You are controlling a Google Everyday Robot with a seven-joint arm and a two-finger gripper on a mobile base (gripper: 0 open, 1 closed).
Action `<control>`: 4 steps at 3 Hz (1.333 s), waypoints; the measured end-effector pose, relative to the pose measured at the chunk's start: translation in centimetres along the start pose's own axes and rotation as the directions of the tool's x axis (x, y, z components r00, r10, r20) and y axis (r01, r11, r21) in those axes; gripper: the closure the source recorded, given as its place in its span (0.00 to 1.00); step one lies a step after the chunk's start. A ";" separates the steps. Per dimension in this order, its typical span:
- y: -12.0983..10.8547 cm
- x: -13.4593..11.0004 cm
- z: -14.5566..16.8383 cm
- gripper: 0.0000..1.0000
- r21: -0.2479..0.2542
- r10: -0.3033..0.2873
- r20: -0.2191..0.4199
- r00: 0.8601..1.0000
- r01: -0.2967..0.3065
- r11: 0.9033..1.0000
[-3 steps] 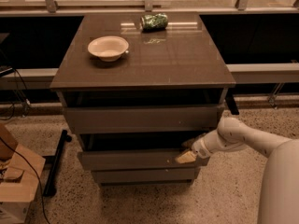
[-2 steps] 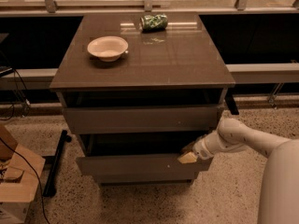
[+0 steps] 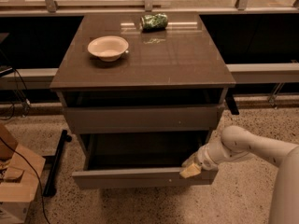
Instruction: Open middle drawer
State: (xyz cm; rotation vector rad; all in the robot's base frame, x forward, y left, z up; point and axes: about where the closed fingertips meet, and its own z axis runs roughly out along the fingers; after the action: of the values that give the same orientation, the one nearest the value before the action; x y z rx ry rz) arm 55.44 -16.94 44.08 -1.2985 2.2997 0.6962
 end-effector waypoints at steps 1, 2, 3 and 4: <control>0.2 0.1 0.4 0.15 -0.004 0.000 -0.005 1.000 0.000 1.000; 0.3 0.0 0.3 0.00 -0.003 0.001 -0.007 1.000 -0.001 1.000; 0.3 0.0 0.3 0.00 -0.004 0.001 -0.007 1.000 -0.001 1.000; 0.6 1.4 1.3 0.00 -0.023 0.025 -0.009 1.000 -0.025 0.999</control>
Offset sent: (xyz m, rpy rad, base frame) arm -0.0048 0.0024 -0.0117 -0.0250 0.0074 -0.0017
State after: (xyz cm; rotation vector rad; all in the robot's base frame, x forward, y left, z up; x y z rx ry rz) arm 54.42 -16.79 42.38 -1.2876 2.3252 0.7294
